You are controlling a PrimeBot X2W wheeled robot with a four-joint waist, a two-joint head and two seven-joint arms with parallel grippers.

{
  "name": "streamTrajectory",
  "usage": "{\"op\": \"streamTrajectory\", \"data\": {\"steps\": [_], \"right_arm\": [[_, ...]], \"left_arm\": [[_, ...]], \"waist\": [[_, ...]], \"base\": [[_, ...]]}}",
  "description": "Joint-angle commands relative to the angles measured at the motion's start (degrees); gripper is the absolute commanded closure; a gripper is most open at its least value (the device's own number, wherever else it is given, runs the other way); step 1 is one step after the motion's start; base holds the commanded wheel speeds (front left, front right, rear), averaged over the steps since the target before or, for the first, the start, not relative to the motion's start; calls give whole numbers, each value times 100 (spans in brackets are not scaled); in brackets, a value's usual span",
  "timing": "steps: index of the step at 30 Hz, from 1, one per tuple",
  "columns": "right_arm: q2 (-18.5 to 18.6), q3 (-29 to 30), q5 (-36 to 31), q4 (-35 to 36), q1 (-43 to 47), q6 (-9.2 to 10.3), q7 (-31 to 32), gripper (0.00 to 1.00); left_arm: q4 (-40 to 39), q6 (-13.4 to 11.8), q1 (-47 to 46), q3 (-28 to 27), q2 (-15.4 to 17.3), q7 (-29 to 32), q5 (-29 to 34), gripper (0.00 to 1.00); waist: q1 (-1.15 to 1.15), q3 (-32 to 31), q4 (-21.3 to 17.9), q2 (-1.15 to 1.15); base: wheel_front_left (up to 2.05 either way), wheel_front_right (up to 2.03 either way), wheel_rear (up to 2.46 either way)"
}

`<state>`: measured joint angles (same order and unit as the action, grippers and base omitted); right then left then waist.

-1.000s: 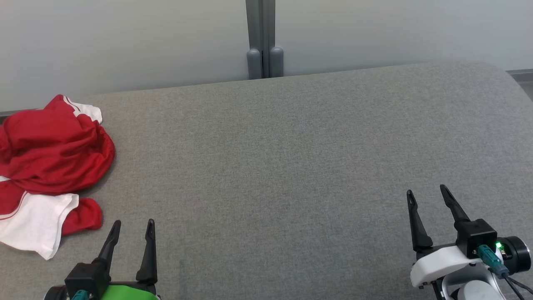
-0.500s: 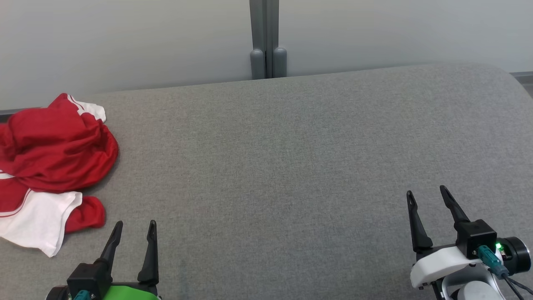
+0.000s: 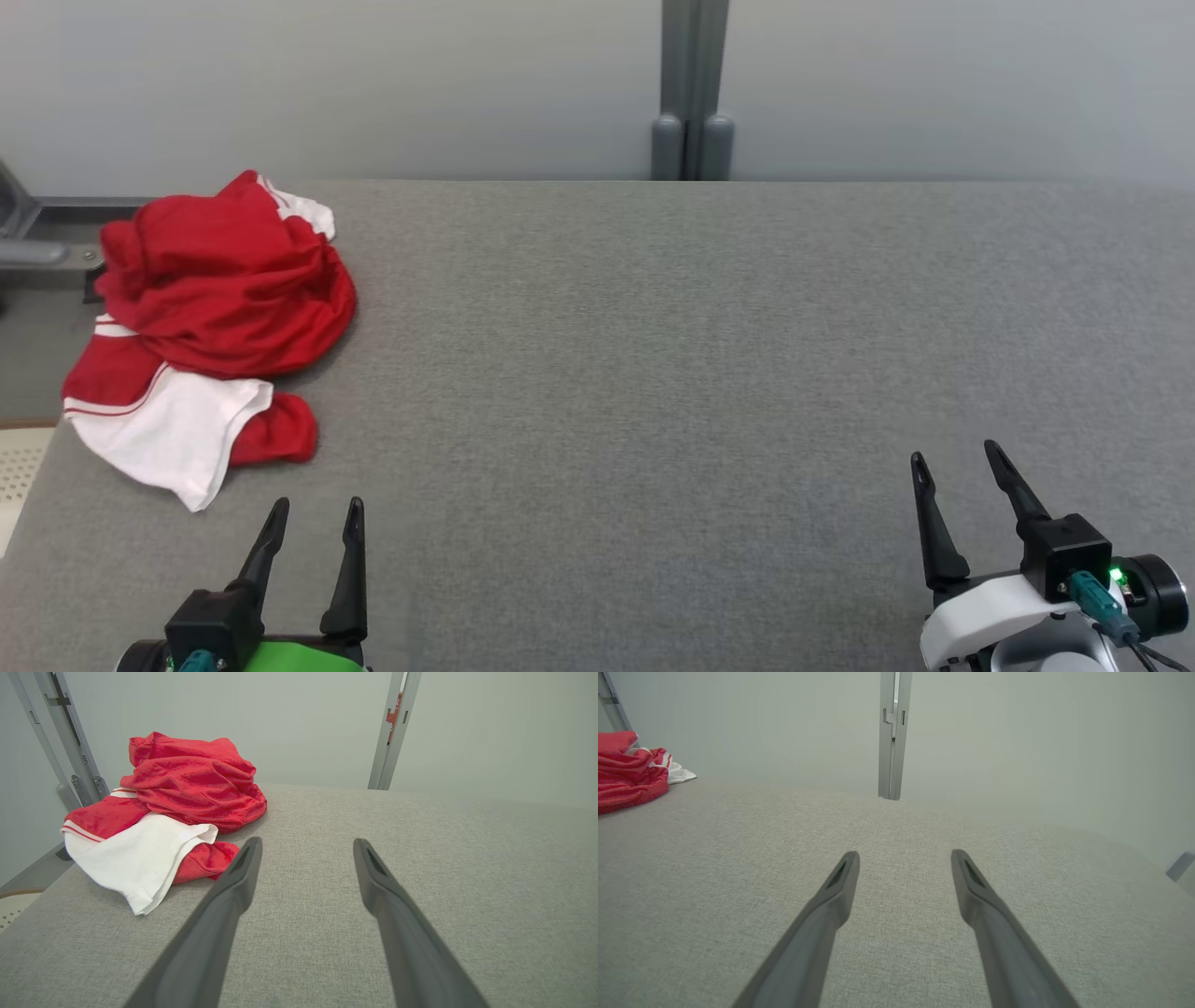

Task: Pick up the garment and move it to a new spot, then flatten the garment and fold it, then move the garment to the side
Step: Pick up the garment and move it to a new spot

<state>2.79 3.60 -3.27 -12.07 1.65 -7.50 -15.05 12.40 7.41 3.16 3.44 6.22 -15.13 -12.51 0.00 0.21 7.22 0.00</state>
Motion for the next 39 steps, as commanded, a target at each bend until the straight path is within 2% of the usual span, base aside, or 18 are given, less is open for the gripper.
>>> {"op": "streamTrajectory", "data": {"steps": [1, 4, 8, 13, 18, 24, 28, 31, 39], "right_arm": [[17, -35, 26, -2, 16, 2, -19, 0], [18, -140, 60, -28, -77, 3, -19, 0], [17, -305, 115, -90, -193, 3, -18, 0], [23, -500, 167, -162, -282, 3, -18, 0], [26, -611, 74, -130, -377, 5, -18, 0], [23, -609, -251, -27, -859, 4, -18, 0], [23, -689, -416, 86, -1360, 4, -18, 0], [23, -747, -416, 124, -1673, 5, -18, 0], [20, -911, -213, 122, -2017, 4, -18, 0]], "left_arm": [[10, 15, 41, -34, 14, -3, 46, 0], [44, 13, 130, -74, 23, -3, 48, 0], [39, 8, 197, -178, 5, -3, 31, 0], [8, 8, 203, -246, -19, -3, -5, 0], [-14, 8, -150, -244, -46, -3, -195, 0], [358, 7, -1208, 0, 220, -3, -630, 0], [1110, 7, -2329, 187, 538, -2, -1174, 0], [1721, 5, -3255, 619, 968, 151, -1558, 0], [2508, 4, -4720, 1313, 1840, 778, -2685, 0]], "waist": [[0, -66, 658, 0], [0, -79, 1108, 0], [0, -85, 1516, 0], [0, -55, 1654, 0], [0, 250, 1419, 0], [0, 1152, 922, 0], [0, 1984, 550, 0], [0, 2491, 305, 0], [0, 3092, -80, 0]], "base": [[0, 0, 0], [0, 0, 0], [0, 0, 0], [0, 0, 0], [0, 0, 0], [0, 0, 0], [0, 0, 0], [0, 0, 0], [0, 0, 0]]}}
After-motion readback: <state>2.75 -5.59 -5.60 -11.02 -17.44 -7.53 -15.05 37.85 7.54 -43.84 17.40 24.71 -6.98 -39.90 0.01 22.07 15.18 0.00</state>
